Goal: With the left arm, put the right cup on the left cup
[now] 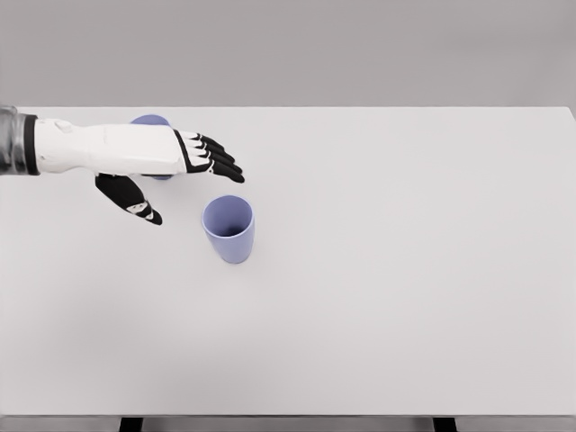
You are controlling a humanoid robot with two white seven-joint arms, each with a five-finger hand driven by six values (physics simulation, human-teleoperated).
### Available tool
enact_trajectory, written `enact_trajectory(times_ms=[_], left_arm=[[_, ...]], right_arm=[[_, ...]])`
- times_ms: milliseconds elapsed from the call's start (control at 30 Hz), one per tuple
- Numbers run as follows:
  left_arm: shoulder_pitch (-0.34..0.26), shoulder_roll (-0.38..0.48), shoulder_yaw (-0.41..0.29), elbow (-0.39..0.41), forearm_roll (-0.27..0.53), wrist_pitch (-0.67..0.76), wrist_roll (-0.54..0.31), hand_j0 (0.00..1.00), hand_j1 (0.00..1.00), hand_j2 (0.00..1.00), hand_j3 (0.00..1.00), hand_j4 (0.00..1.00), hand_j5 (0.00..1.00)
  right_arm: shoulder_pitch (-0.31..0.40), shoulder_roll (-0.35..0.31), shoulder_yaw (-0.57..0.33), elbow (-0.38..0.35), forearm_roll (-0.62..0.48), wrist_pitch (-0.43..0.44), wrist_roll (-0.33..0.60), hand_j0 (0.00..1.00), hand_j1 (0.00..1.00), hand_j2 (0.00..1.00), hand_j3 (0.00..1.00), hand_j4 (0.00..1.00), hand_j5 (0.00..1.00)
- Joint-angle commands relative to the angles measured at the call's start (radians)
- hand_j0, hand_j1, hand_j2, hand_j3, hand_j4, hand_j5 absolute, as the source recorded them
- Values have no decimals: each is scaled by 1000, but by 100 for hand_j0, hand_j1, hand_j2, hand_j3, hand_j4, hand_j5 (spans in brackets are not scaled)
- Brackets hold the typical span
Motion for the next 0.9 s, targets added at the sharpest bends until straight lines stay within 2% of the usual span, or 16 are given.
enact_trajectory(times_ms=[0,67,367,433,533,733,867], left_arm=[[0,-1,-2,-1,8,2,0,100,100,100,100,100,100],[-2,-33,-2,5,5,2,0,100,100,100,100,100,100],[0,-79,14,19,-4,2,2,100,100,100,100,100,100],[15,-131,9,19,-6,2,2,100,100,100,100,100,100],[35,-134,11,29,-7,2,2,100,100,100,100,100,100],[63,-140,14,128,-46,2,11,100,100,100,100,100,100],[75,-156,14,155,-46,2,11,100,100,100,100,100,100]], right_arm=[[0,0,0,3,-1,0,0,100,100,100,100,100,100],[21,0,0,3,-1,0,0,100,100,100,100,100,100],[21,0,2,1,0,0,0,100,100,100,100,100,100],[21,0,-1,1,0,0,0,100,100,100,100,100,100],[21,0,2,1,0,0,0,100,100,100,100,100,100],[21,0,0,1,0,0,0,100,100,100,100,100,100],[21,0,0,1,0,0,0,100,100,100,100,100,100]])
